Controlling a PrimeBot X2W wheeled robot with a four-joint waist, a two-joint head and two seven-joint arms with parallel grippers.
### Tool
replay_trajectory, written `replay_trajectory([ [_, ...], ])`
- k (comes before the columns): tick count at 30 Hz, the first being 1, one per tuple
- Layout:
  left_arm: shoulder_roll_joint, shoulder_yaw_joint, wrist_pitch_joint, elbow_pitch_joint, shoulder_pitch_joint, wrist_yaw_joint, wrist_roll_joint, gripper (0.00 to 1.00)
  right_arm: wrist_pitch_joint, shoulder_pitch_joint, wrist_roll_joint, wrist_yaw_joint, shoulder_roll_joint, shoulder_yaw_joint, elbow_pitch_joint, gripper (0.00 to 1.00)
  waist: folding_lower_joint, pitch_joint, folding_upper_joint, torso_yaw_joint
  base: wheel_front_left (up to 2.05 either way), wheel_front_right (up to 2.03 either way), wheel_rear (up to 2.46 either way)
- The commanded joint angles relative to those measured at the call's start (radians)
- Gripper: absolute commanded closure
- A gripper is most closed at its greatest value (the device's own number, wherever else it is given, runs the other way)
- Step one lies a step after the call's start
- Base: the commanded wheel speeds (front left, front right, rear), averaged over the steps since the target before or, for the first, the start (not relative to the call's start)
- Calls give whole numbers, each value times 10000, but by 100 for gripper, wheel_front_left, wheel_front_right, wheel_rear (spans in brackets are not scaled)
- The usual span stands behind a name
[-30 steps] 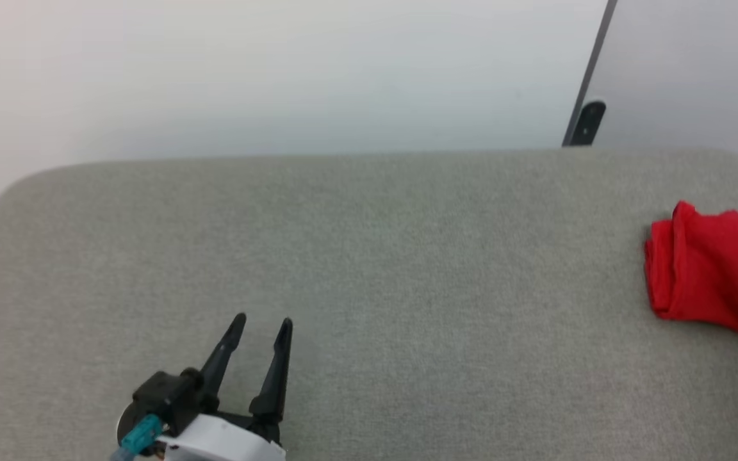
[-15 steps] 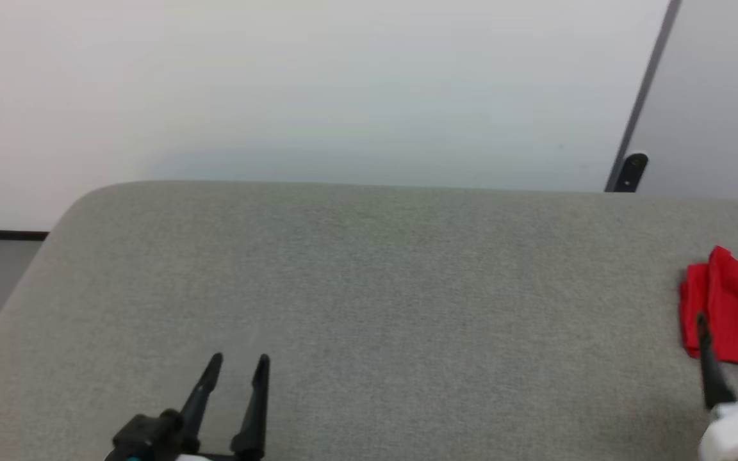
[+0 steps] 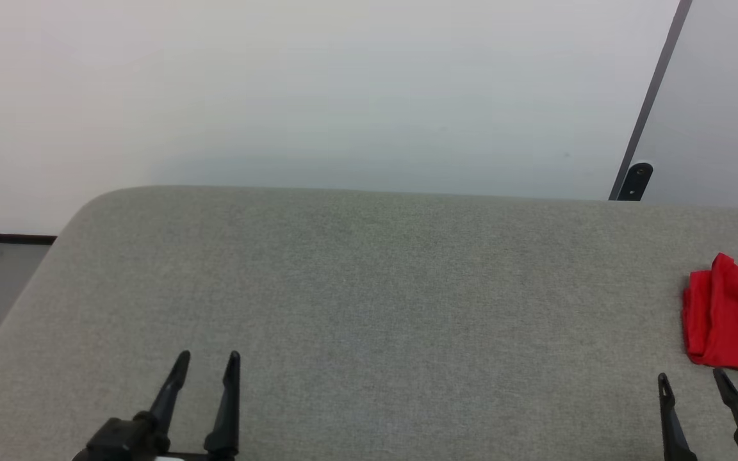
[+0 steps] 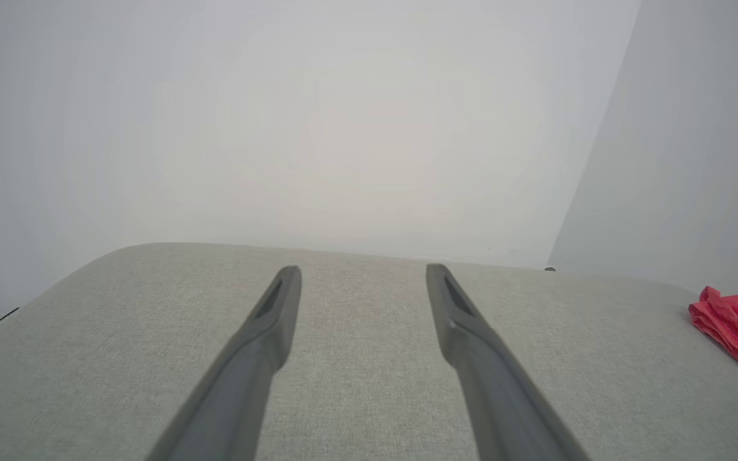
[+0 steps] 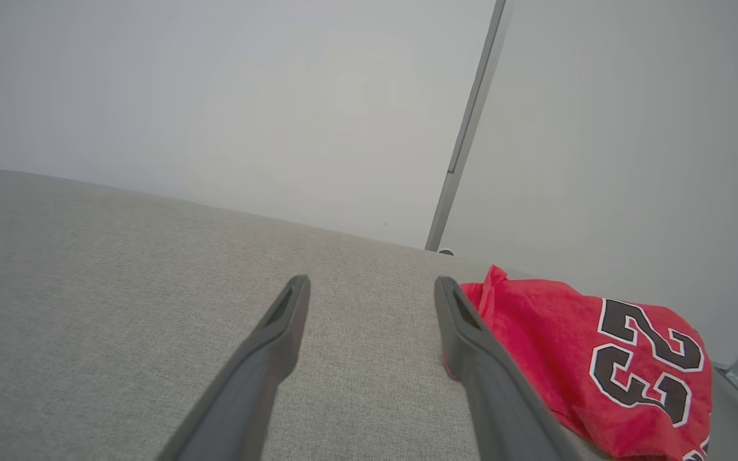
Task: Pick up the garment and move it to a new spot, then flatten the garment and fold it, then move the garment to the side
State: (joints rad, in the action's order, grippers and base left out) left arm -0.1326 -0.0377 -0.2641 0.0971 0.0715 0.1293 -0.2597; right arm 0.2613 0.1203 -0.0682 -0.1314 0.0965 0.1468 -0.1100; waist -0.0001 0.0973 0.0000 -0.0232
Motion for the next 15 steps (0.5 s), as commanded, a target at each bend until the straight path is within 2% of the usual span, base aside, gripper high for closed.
replay_trajectory([
  [1,15,49,5,-67,114,20,-28,0,47,126,-65,16,-4,-53,69,0,1,-10,0,-28,0,0,0],
  [15,108,27,7,475,352,20,299,0,48,-84,90,16,209,217,136,0,1,-11,0,-81,0,0,0],
])
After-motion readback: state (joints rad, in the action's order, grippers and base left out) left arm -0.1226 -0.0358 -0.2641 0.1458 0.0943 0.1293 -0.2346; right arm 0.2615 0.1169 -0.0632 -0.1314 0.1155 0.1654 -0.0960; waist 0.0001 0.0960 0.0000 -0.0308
